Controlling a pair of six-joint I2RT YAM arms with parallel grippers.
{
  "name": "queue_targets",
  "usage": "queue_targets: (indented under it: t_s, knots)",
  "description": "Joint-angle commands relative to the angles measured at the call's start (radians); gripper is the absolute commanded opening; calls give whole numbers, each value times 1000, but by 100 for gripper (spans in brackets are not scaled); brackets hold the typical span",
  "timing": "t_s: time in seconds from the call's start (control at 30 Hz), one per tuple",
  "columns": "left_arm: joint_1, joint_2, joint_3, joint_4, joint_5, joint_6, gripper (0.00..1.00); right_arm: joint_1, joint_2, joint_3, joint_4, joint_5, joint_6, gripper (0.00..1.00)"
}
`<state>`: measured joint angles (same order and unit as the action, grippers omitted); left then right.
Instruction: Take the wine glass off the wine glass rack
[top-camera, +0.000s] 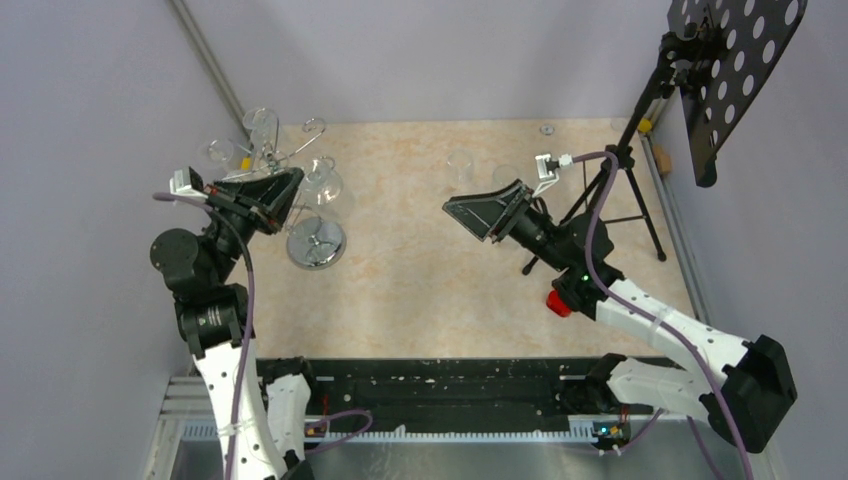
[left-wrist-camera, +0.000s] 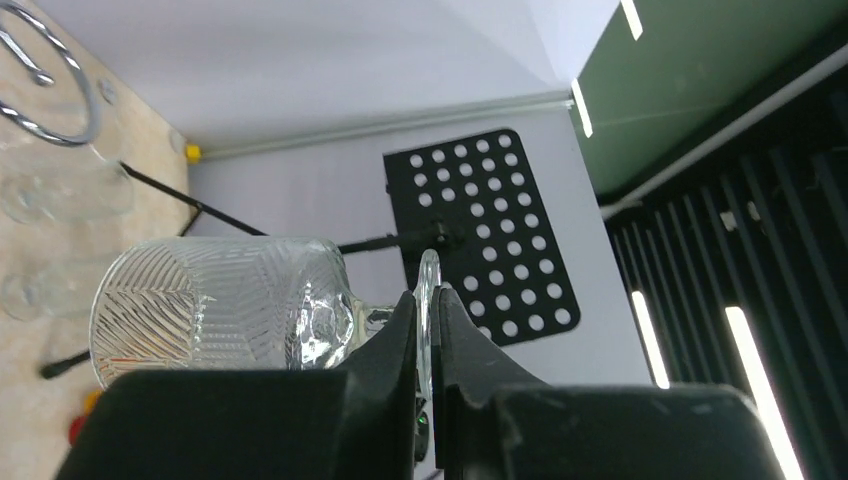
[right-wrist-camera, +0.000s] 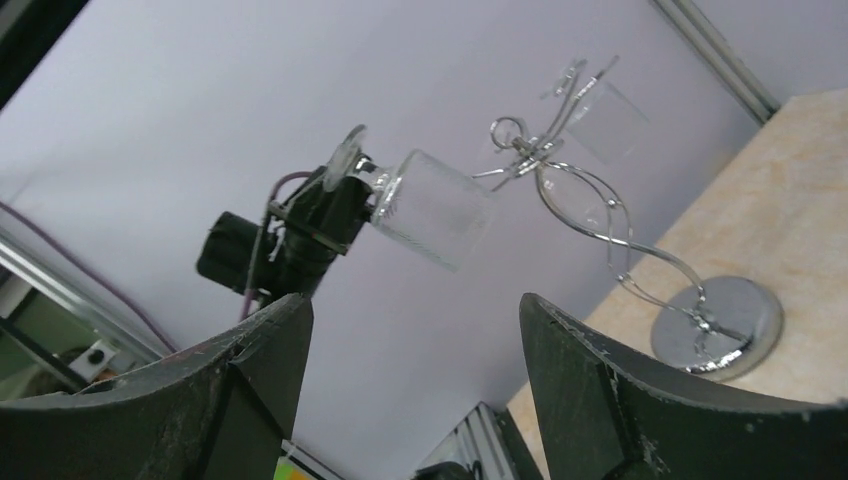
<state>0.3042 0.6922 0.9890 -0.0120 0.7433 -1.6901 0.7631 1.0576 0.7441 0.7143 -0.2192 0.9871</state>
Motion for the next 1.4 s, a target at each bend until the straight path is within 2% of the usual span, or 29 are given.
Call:
queue_targets:
  t_s: [0.0,0.13,0.23,0.5,0.7,0.97,1.17,1.27,1.37]
  knots:
    - [-141,59,-5,282,-48,-114,0,50,55,-8,252,98,63,78]
    - [-349,136,-14,395,-161,-129,0,67,95,6,301,147,95,78]
    - [-420,182,-18,493,-203,-157,0,75,91,-2,286,206,107,79]
    - [-501,253,-53,680,-250,-240,0,79,102,2,299,200,139,79]
    - [-518,261,-43,740,-264,-255,0,79,118,30,251,189,166,79]
    - [-564,257,-41,760,-255,-286,0,79,192,93,441,73,165,73]
    - [-598,255,-45,776,-252,-309,0,82,266,133,664,-4,205,60]
    - [-610,254,-51,789,-255,-321,0,85,287,144,729,-21,212,48]
    - [-616,249,-56,798,-259,-331,0,90,300,157,757,-31,213,32]
